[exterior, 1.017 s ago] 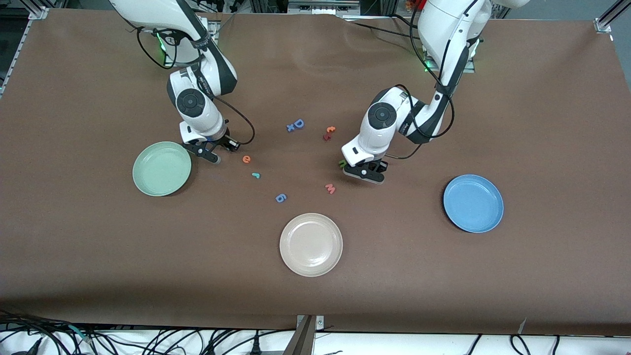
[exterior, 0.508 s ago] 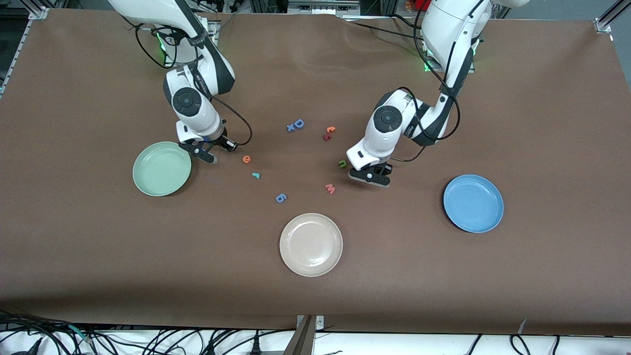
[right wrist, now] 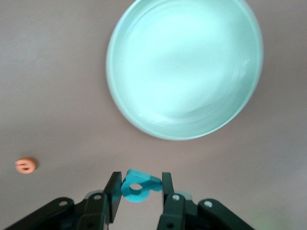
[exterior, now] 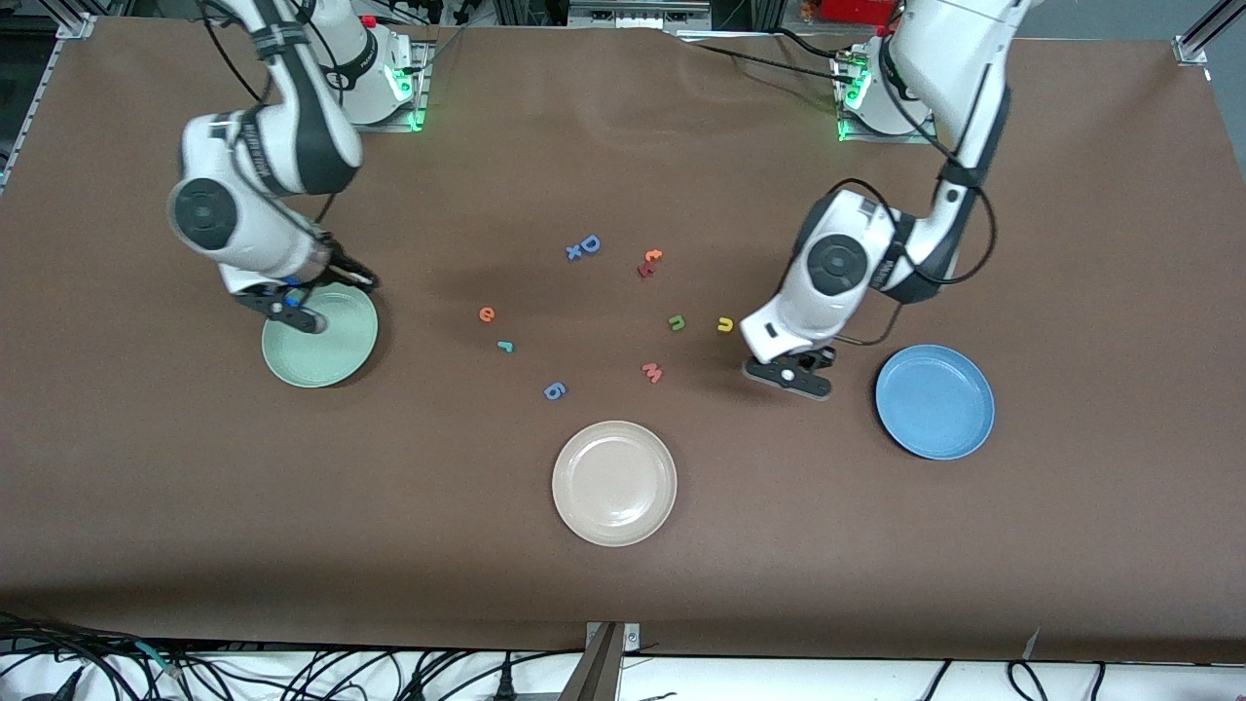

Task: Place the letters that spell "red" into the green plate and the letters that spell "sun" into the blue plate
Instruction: 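Drop the teal letter on the green plate while the left gripper drops s on blue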

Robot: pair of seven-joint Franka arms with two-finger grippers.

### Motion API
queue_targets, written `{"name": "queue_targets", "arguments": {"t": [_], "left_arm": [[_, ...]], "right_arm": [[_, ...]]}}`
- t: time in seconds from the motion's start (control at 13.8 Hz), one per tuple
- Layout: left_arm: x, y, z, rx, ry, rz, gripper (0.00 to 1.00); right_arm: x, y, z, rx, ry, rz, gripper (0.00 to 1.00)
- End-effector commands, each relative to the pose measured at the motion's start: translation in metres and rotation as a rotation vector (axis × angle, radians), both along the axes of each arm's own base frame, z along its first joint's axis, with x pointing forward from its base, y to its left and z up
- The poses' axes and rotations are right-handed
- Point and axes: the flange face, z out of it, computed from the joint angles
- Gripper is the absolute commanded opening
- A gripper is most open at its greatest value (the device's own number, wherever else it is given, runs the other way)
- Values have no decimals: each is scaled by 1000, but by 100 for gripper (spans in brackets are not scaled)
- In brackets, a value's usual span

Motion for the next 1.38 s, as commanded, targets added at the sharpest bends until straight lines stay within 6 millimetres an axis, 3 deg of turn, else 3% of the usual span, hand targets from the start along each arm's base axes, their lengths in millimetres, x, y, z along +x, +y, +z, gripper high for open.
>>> {"name": "queue_targets", "arguments": {"t": [0.0, 0.15, 0.44, 0.58, 0.73, 0.8, 0.94, 1.09, 1.16, 1.31], "left_arm": [[8, 36, 9, 26, 28, -70, 0], [19, 70, 16, 27, 45, -95, 0], [49, 135, 42, 28, 95, -172, 0], [60, 164, 58, 25, 120, -184, 0], [65, 190, 65, 21, 125, -197, 0], [69, 201, 68, 19, 117, -208, 0], [75, 208, 71, 18, 109, -212, 0], [75, 211, 63, 17, 121, -209, 0], [76, 220, 58, 16, 127, -197, 0], [76, 221, 44, 15, 143, -193, 3]], "right_arm": [[5, -42, -15, 31, 12, 54, 20], [12, -75, -33, 22, -12, 99, 20], [21, -104, -68, -21, -59, 115, 22], [21, -120, -76, -22, -61, 128, 22], [21, -121, -78, -21, -63, 129, 23], [21, -120, -78, -20, -63, 131, 31], [21, -115, -77, -20, -59, 124, 95], [21, -109, -66, -11, -65, 105, 97], [24, -94, -59, -9, -64, 89, 97], [39, -41, -38, -9, -53, 16, 96]]}}
